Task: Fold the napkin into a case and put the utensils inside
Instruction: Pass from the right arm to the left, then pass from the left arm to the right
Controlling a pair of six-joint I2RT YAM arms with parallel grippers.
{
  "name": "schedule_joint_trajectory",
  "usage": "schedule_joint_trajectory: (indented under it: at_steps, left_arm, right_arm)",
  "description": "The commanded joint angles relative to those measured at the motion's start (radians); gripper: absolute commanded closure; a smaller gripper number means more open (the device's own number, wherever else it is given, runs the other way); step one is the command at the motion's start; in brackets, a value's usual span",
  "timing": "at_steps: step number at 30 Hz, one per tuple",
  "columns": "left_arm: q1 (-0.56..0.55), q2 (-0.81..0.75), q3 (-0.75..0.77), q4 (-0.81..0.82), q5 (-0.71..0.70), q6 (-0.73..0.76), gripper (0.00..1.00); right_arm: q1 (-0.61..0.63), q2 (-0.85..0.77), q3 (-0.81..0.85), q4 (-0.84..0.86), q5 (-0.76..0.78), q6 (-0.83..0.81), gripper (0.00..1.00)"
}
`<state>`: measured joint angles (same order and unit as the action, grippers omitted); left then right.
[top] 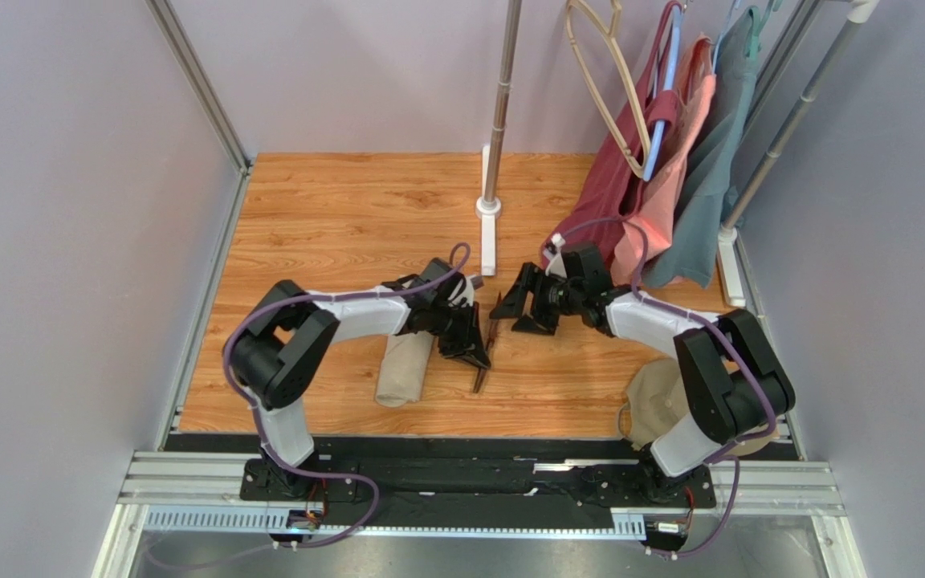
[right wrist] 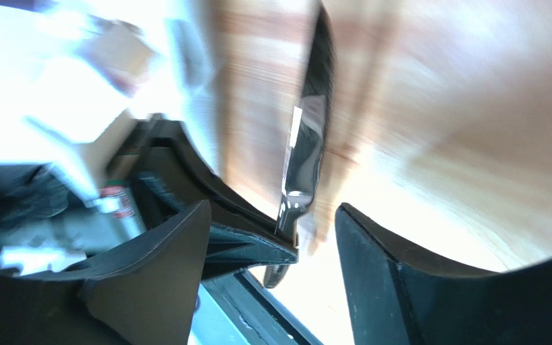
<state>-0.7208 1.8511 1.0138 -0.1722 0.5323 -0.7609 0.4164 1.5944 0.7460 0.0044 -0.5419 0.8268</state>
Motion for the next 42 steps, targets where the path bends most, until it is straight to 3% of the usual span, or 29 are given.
schedule_joint_trajectory:
  at_steps: [1, 5, 13, 22, 38, 39, 42]
  left_arm:
    - [0.057, -0.197, -0.053, -0.009, 0.078, 0.083, 1.00]
    - [0.057, -0.283, -0.107, 0.013, 0.090, 0.072, 1.00]
    - [0.057, -0.372, -0.169, -0.006, 0.031, 0.029, 1.00]
    - [0.057, -0.434, -0.204, -0.007, 0.018, 0.023, 1.00]
    - [0.058, -0.463, -0.218, -0.003, 0.031, 0.026, 1.00]
    - [0.060, -0.463, -0.218, -0.007, 0.031, 0.029, 1.00]
    - [0.064, -0.464, -0.213, -0.033, 0.012, 0.037, 1.00]
  right_arm:
    - [-0.025, -0.065, 0.141, -0.124, -0.070, -0.221, 0.30]
    - [-0.010, -0.019, 0.260, -0.214, -0.066, -0.181, 0.29]
    - [0.123, 0.044, 0.529, -0.529, 0.259, -0.215, 0.30]
    - [0.176, 0.102, 0.589, -0.596, 0.319, -0.192, 0.53]
    - [0.208, 0.145, 0.596, -0.531, 0.293, -0.158, 0.61]
    - [0.208, 0.147, 0.596, -0.526, 0.290, -0.158, 0.63]
    - [0.209, 0.154, 0.605, -0.511, 0.272, -0.146, 0.93]
